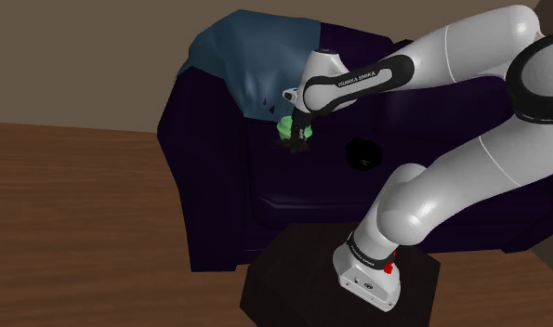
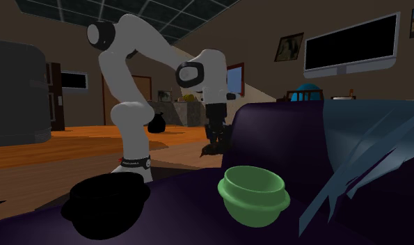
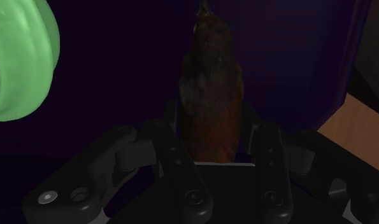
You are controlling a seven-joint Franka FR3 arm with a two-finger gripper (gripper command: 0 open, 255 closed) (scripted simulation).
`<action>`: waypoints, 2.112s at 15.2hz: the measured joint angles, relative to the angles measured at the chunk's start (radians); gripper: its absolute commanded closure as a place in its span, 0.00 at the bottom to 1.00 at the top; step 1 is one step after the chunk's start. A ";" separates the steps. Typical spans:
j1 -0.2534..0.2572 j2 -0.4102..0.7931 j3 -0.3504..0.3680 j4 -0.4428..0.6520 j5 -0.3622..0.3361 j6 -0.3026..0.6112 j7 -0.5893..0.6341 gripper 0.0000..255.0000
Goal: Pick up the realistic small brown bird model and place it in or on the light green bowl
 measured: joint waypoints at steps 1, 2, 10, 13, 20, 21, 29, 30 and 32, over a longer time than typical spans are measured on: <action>-0.001 -0.009 0.002 0.008 -0.001 -0.017 0.000 1.00; -0.002 -0.019 0.005 0.015 -0.001 -0.033 0.001 1.00; -0.002 -0.071 0.024 0.083 0.004 -0.153 0.005 1.00; -0.001 -0.091 0.032 0.109 0.006 -0.200 0.008 1.00; -0.007 0.083 -0.081 0.287 0.035 -0.196 -0.140 1.00; -0.008 0.116 -0.102 0.314 0.045 -0.191 -0.170 1.00; -0.028 0.415 -0.229 0.598 0.206 -0.204 -0.410 1.00; -0.033 0.437 -0.234 0.614 0.221 -0.202 -0.427 1.00; -0.038 0.456 -0.237 0.616 0.235 -0.188 -0.442 1.00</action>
